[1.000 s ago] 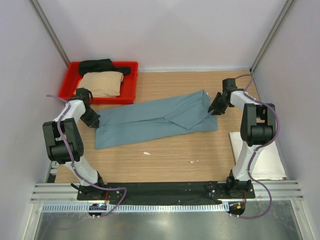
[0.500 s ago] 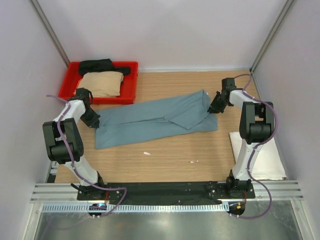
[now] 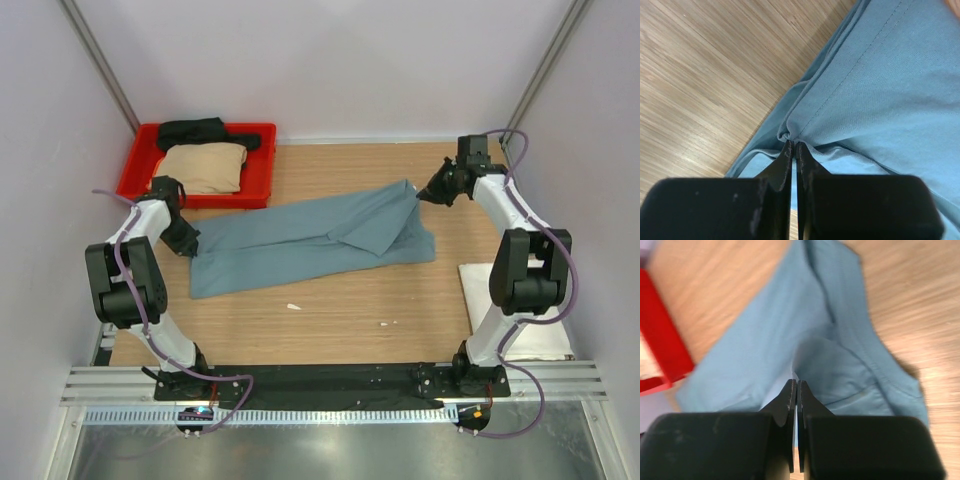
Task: Fold and stack the t-shirts
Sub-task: Fold the tshirt
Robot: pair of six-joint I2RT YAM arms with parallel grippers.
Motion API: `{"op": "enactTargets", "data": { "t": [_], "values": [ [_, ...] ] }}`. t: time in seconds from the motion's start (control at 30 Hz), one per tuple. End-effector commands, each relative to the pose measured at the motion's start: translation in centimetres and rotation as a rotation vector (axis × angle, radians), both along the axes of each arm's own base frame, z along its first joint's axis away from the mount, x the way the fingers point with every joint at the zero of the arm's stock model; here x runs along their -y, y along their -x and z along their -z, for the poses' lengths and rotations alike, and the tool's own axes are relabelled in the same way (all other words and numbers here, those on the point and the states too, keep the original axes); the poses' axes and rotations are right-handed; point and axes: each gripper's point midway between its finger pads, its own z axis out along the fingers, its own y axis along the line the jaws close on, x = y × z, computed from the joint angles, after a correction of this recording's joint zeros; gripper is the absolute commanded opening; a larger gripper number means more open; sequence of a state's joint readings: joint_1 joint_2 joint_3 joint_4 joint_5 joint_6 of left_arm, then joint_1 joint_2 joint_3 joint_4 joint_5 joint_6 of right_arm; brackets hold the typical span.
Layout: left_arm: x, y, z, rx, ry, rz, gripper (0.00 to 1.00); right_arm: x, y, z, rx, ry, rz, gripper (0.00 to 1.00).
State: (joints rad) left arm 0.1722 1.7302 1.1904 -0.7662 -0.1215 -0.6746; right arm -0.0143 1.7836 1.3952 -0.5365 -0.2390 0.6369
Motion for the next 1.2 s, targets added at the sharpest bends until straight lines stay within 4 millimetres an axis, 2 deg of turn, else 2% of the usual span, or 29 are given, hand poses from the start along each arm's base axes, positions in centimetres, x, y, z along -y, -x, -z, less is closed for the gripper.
{"op": "enactTargets", "data": {
  "t": [0.0, 0.23, 0.4, 0.43, 0.47, 0.7, 0.93, 1.17],
  "values": [
    [-0.4, 0.4, -1.5, 0.020, -0.034, -0.013, 0.00, -1.4, -1.4, -5.4, 0.119, -0.097, 0.019, 0.01],
    [-1.0, 1.0, -2.0, 0.024, -0.071, -0.043, 0.00, -3.1, -2.4, -7.7, 0.174, -0.199, 0.012, 0.01],
    [-1.3, 1.2, -1.9, 0.017, -0.085, -0.059, 0.00, -3.6, -3.6, -7.8, 0.175, -0.230, 0.006, 0.01],
    [-1.3, 1.1, -1.9, 0.019, -0.087, -0.063, 0.00, -5.0, -3.5, -7.9, 0.176, -0.236, -0.022, 0.01],
    [-1.4, 1.2, -1.8, 0.014, -0.088, -0.065, 0.00, -5.3, -3.5, -8.0, 0.175, -0.241, -0.027, 0.01],
    [-1.7, 1.5, -1.0, -0.024, -0.101, -0.079, 0.00, -6.4, -4.7, -8.9, 0.194, -0.257, -0.033, 0.01],
    [-1.8, 1.3, -0.5, -0.037, -0.109, -0.076, 0.00, -6.6, -5.9, -9.9, 0.217, -0.245, -0.022, 0.01],
    [-2.3, 1.5, 0.0, -0.058, -0.132, -0.075, 0.00, -6.6, -7.0, -9.5, 0.211, -0.249, -0.011, 0.01]
  ]
}}
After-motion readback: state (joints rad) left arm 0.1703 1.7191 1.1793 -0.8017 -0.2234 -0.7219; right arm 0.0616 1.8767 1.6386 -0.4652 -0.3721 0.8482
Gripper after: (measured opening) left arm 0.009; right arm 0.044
